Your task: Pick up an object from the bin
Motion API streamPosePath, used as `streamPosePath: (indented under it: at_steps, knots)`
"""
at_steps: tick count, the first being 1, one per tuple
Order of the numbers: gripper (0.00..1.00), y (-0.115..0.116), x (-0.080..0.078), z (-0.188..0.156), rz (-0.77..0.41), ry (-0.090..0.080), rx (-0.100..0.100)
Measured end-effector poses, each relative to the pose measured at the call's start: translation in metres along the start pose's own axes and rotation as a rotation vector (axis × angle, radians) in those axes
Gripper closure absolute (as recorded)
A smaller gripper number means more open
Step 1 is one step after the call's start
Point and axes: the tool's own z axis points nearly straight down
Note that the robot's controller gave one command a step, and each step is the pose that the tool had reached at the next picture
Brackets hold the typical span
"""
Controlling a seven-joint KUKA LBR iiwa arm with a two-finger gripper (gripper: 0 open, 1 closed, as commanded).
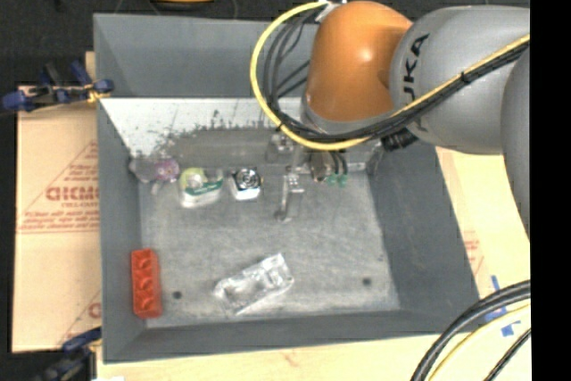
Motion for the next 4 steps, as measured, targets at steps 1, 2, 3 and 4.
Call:
streamPosePath:
  at_steps: [1,2,3,4]
  knots:
    - [0.0,0.055,0.115,0.09,-0.248,0.01,0.0]
    - [0.0,0.042,0.121,0.124,-0.307,-0.021,-0.001]
    - [1.0,0.042,0.123,0.123,-0.305,-0.014,0.0]
    - [1.0,0.033,0.119,0.087,-0.287,0.002,0.002]
